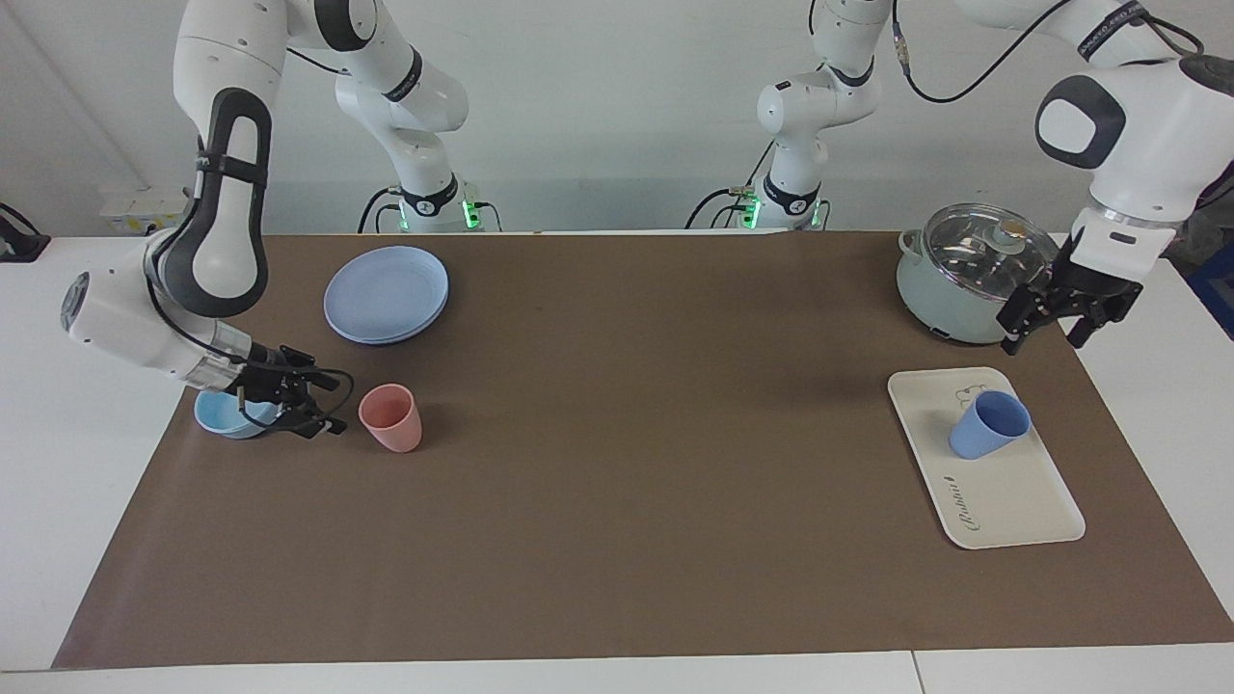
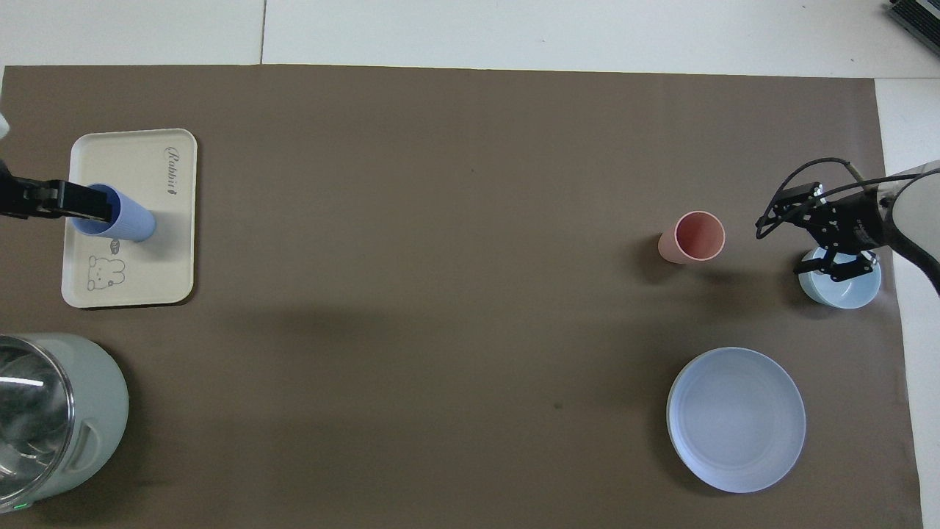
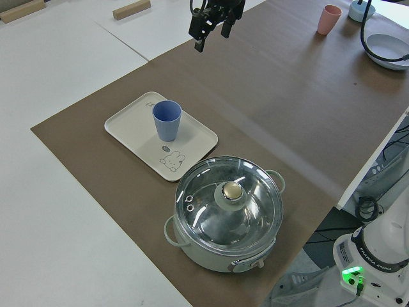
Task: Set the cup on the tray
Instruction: 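Open the left gripper on the blue cup while the right gripper withdraws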
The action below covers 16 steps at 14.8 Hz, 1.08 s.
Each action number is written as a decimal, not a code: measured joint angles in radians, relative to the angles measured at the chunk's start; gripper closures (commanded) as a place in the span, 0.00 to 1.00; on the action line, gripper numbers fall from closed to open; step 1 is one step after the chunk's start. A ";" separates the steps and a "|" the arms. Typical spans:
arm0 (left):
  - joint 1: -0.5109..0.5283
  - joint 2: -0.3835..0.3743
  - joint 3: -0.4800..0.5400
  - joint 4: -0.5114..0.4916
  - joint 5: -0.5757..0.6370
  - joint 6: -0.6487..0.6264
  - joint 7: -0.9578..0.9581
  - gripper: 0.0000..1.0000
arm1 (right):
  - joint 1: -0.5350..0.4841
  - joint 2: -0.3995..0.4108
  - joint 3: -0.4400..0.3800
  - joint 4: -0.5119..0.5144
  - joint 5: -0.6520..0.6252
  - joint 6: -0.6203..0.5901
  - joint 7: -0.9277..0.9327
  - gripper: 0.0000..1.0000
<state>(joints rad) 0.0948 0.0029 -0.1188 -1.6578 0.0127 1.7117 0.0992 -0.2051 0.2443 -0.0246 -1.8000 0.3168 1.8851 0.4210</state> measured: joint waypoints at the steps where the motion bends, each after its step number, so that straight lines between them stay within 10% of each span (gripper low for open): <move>1: -0.015 -0.016 -0.001 -0.010 0.001 -0.038 0.015 0.00 | 0.008 -0.021 0.001 0.000 -0.015 -0.006 -0.030 0.00; 16: -0.062 -0.081 -0.002 -0.002 -0.044 -0.093 -0.046 0.00 | 0.182 -0.255 0.017 0.157 -0.292 -0.228 -0.217 0.00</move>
<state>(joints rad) 0.0327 -0.0784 -0.1212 -1.6601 -0.0310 1.6192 0.0535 -0.0230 -0.0105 -0.0079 -1.6427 0.0251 1.6575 0.2037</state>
